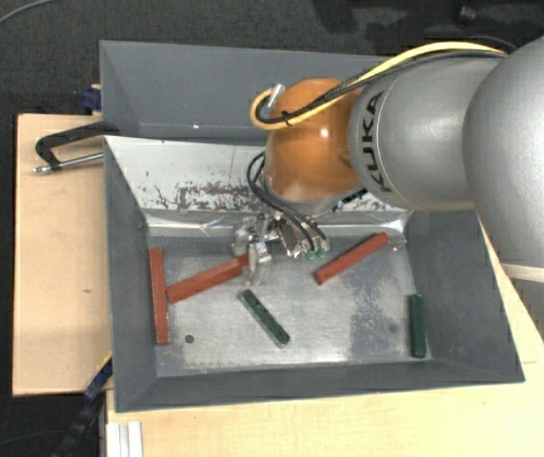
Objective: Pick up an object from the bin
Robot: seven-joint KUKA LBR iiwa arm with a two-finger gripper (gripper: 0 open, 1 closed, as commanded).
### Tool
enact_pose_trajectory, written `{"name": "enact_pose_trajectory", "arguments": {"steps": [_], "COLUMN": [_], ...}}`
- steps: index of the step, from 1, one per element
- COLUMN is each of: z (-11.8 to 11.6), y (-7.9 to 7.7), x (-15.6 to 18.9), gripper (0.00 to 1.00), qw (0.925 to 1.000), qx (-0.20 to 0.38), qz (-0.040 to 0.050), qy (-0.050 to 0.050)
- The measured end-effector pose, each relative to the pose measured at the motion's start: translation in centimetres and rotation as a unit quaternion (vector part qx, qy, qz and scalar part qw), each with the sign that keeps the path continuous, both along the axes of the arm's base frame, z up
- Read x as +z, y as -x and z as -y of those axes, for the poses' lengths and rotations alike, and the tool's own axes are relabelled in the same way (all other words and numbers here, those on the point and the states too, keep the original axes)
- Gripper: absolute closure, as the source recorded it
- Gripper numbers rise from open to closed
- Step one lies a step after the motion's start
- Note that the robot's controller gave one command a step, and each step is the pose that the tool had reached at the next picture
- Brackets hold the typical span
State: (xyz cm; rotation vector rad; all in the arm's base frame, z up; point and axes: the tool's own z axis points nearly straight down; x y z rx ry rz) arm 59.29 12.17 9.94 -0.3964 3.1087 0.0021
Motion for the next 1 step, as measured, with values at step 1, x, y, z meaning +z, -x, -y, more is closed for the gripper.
{"name": "enact_pose_trajectory", "arguments": {"steps": [1], "z": [-1.22], "y": [3.38], "x": [13.63], "gripper": [1.00], "qw": [0.9999], "qx": [-0.013], "qz": [0.0028], "qy": [-0.001]}}
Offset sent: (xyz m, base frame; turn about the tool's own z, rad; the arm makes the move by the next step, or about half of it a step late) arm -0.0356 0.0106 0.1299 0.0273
